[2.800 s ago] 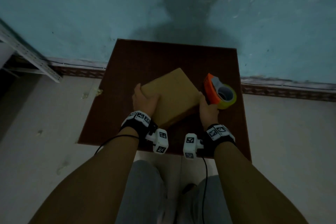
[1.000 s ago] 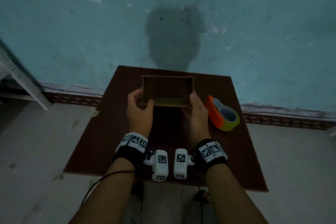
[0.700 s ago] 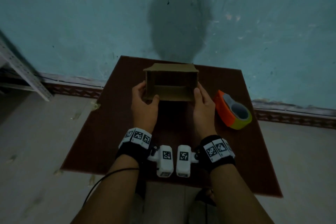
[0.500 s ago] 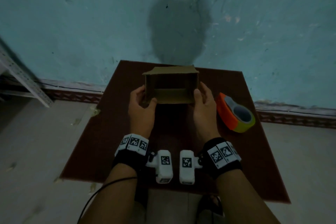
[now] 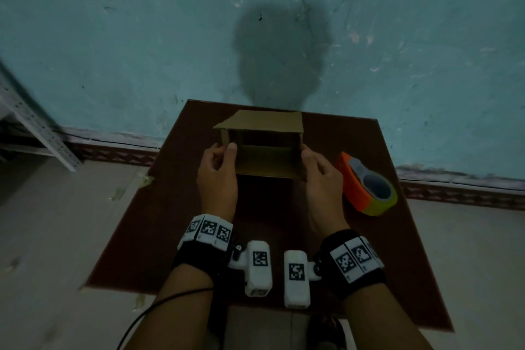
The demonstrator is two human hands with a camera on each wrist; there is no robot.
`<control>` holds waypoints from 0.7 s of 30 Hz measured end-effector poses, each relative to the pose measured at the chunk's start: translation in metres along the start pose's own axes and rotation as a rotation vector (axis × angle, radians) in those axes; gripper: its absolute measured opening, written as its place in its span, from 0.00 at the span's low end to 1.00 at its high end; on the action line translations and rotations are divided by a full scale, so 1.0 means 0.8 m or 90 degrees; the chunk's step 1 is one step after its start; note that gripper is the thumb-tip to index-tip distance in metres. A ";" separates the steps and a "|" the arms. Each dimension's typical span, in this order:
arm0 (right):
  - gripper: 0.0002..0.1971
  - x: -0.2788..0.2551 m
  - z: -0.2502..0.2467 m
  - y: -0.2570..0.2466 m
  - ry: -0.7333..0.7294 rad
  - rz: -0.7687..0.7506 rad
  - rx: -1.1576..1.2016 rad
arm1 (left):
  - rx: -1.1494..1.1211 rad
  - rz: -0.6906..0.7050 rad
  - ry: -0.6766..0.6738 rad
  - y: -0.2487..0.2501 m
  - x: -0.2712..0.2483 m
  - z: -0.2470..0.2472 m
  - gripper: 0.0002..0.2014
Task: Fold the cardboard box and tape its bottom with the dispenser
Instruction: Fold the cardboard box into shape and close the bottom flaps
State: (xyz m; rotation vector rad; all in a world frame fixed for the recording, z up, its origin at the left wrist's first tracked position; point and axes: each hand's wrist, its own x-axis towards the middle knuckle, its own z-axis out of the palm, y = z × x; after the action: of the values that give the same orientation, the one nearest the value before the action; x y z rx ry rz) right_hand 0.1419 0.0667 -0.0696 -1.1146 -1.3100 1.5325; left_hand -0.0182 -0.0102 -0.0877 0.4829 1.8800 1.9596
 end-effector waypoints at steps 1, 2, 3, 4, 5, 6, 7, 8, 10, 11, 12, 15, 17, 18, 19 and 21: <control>0.13 -0.001 -0.001 0.000 -0.002 -0.006 0.007 | 0.010 -0.001 -0.005 -0.001 0.003 0.000 0.08; 0.13 0.000 -0.003 0.001 -0.005 -0.013 0.009 | 0.020 -0.002 -0.009 -0.002 0.007 -0.001 0.07; 0.14 0.000 -0.004 0.001 -0.006 -0.020 0.007 | 0.028 0.001 -0.012 -0.004 0.010 -0.002 0.07; 0.15 0.000 -0.006 0.001 -0.005 -0.024 0.002 | 0.035 0.004 -0.017 -0.008 0.014 -0.005 0.08; 0.16 0.001 -0.007 0.001 0.000 -0.024 0.004 | 0.040 0.003 -0.027 -0.011 0.018 -0.008 0.09; 0.18 0.004 -0.010 0.001 0.003 -0.018 0.009 | 0.046 0.001 -0.038 -0.014 0.022 -0.010 0.08; 0.21 0.006 -0.013 0.000 0.003 -0.007 0.019 | 0.052 -0.005 -0.045 -0.016 0.025 -0.013 0.06; 0.26 0.009 -0.016 0.001 -0.004 0.010 0.036 | 0.054 -0.016 -0.052 -0.017 0.027 -0.016 0.05; 0.31 0.012 -0.019 0.003 -0.020 0.046 0.078 | 0.023 -0.054 -0.079 -0.014 0.032 -0.018 0.14; 0.30 0.014 -0.020 0.004 -0.030 0.056 0.091 | 0.021 -0.069 -0.100 -0.012 0.035 -0.020 0.20; 0.29 0.017 -0.020 0.008 -0.040 0.060 0.095 | 0.039 -0.076 -0.120 -0.009 0.036 -0.023 0.26; 0.31 0.021 -0.020 0.012 -0.087 0.061 0.085 | 0.060 -0.079 -0.159 -0.010 0.039 -0.029 0.25; 0.33 0.021 -0.016 0.012 -0.093 0.078 0.091 | 0.020 -0.095 -0.166 -0.011 0.037 -0.032 0.17; 0.33 0.023 -0.015 0.013 -0.092 0.089 0.100 | 0.004 -0.103 -0.168 -0.010 0.035 -0.032 0.15; 0.33 0.023 -0.014 0.015 -0.095 0.099 0.108 | 0.001 -0.100 -0.169 -0.010 0.034 -0.032 0.15; 0.35 0.022 -0.014 0.019 -0.121 0.104 0.119 | 0.009 -0.073 -0.150 -0.007 0.031 -0.030 0.15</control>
State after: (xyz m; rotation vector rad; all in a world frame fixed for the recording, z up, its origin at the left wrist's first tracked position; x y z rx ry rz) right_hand 0.1472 0.0845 -0.0875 -0.9971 -1.1929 1.8794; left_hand -0.0517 -0.0184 -0.0947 0.5711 1.7353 1.7347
